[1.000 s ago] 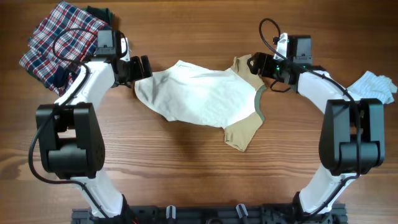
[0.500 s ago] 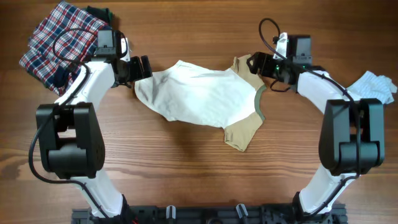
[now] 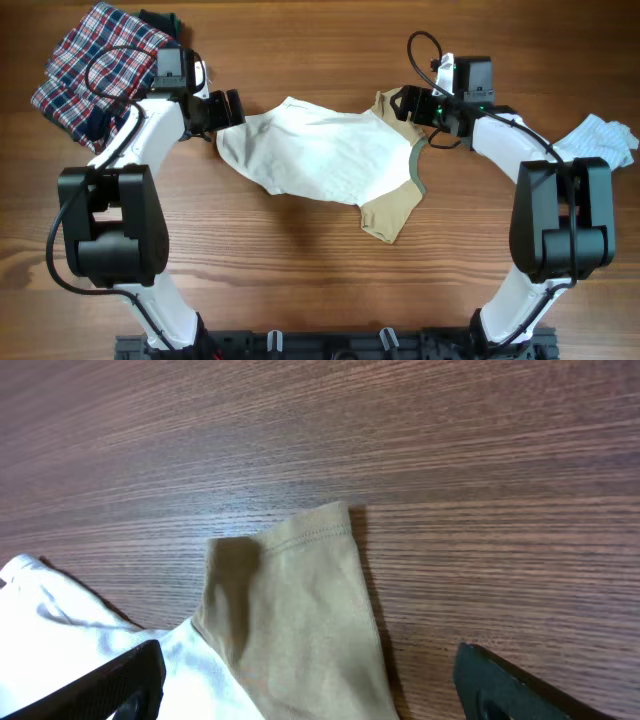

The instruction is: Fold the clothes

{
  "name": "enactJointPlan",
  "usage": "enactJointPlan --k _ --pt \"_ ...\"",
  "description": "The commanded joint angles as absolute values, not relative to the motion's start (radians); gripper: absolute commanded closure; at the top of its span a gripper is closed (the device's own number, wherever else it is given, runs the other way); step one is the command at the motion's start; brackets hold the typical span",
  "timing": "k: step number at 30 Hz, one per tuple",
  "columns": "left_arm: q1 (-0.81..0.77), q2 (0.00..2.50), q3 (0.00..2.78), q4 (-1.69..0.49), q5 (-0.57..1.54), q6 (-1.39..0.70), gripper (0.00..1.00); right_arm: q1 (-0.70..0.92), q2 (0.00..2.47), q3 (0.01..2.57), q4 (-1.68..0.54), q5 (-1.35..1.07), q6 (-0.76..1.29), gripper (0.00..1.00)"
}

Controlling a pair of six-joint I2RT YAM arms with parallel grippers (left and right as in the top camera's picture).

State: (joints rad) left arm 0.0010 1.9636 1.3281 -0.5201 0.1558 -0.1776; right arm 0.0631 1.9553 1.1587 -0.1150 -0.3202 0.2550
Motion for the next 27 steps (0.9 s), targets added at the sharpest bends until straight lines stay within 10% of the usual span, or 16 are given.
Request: enactJointPlan --k 1,27 --pt "-0.002 1.977 1.326 -0.521 0.171 -0.161 0.0 0.068 1.974 1.178 -0.118 -0.304 0.236 0.07" --pt "-0.002 1.977 1.326 -0.521 0.171 -0.162 0.0 0.093 2.006 1.177 -0.114 -0.313 0.236 0.07"
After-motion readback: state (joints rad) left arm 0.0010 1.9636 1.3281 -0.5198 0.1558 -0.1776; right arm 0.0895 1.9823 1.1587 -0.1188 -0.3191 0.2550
